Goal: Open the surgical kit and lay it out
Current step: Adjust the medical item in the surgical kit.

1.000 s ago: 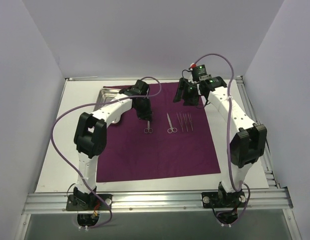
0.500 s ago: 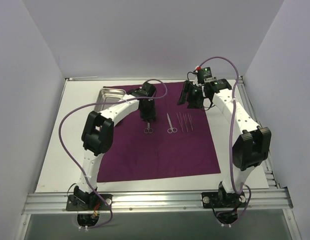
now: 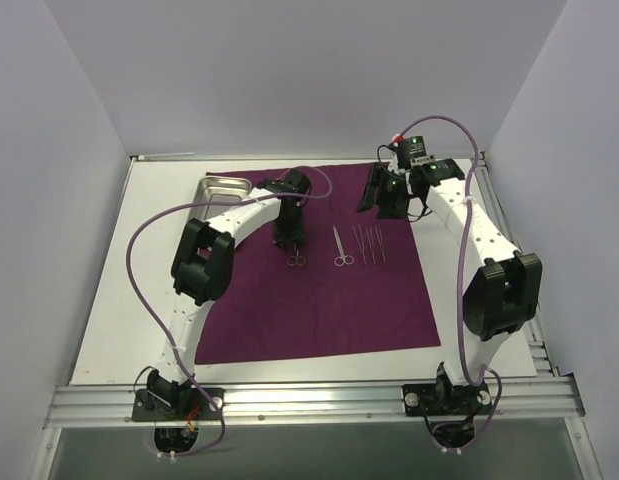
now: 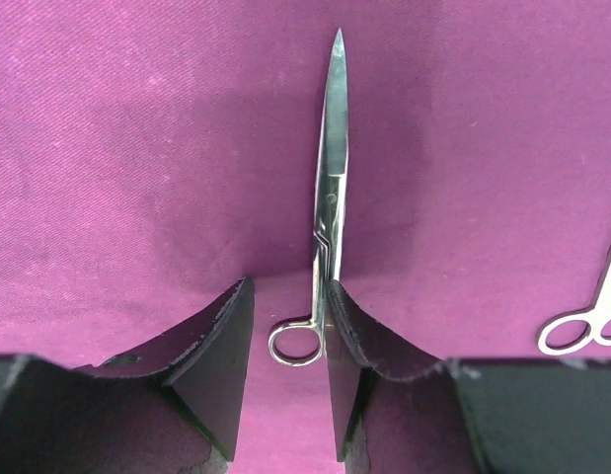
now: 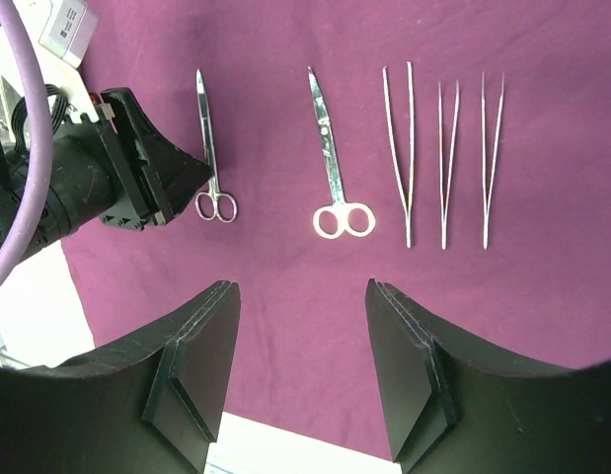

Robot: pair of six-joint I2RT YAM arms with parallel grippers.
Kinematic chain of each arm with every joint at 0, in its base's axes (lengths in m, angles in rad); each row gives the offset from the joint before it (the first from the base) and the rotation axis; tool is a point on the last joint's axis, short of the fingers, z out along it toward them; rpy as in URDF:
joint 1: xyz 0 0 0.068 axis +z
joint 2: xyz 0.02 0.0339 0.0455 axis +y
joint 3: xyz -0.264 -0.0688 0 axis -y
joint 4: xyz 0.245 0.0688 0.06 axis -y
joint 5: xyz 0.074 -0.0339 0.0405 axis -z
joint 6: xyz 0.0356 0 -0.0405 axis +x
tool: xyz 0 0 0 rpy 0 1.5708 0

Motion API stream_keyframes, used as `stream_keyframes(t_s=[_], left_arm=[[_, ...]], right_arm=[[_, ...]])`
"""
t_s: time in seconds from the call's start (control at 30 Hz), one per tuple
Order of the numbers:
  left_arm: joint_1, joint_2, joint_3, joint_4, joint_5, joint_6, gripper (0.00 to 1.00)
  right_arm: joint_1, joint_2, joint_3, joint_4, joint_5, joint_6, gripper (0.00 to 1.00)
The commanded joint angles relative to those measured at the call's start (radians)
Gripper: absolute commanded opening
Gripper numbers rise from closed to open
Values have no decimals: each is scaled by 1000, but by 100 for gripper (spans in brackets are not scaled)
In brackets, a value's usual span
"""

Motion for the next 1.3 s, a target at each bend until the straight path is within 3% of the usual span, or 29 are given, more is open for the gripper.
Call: stream_keyframes(t_s=[0.0, 0.43, 1.27], left_arm=[[6, 25, 43, -26, -24, 21, 43], [1, -95, 6, 31, -101, 29, 44], [1, 27, 30, 25, -21, 22, 48]], right_arm=[[-11, -22, -1, -10, -10, -17, 54], [-16, -19, -21, 12, -30, -14, 54], [-16, -17, -29, 12, -42, -9, 54]])
